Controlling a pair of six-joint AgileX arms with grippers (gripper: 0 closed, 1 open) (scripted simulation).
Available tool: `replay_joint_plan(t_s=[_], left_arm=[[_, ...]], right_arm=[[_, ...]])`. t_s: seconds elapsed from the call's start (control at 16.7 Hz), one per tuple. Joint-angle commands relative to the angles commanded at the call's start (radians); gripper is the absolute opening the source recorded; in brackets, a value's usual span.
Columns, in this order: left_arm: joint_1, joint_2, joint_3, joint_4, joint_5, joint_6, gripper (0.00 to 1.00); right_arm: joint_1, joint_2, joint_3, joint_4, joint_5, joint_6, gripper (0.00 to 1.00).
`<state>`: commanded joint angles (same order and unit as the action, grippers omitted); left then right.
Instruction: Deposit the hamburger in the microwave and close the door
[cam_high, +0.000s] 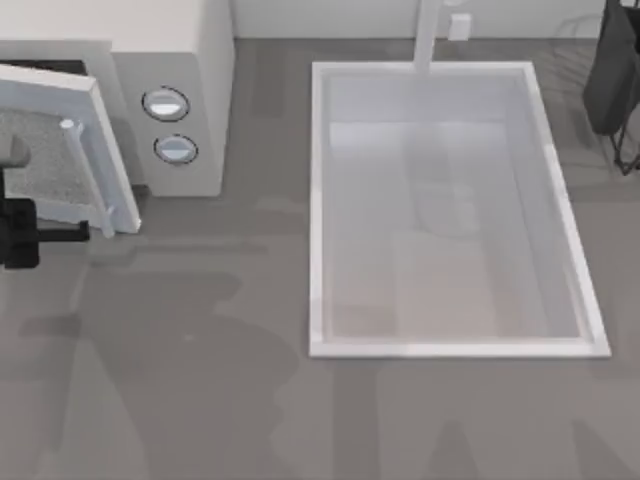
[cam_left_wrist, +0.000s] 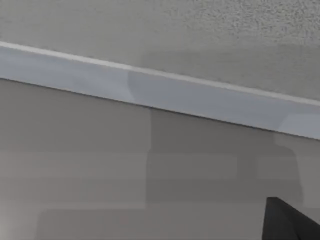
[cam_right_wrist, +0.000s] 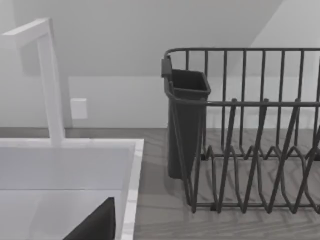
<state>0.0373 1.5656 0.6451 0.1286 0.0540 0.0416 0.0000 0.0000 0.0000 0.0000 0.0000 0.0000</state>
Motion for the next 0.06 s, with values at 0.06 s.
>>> replay_joint_plan(t_s=[0.06], left_arm=[[0.0, 0.002, 0.002, 0.001, 0.0, 0.0, 0.0]], right_arm=[[0.0, 0.0, 0.0, 0.0, 0.0, 0.0, 1.0]])
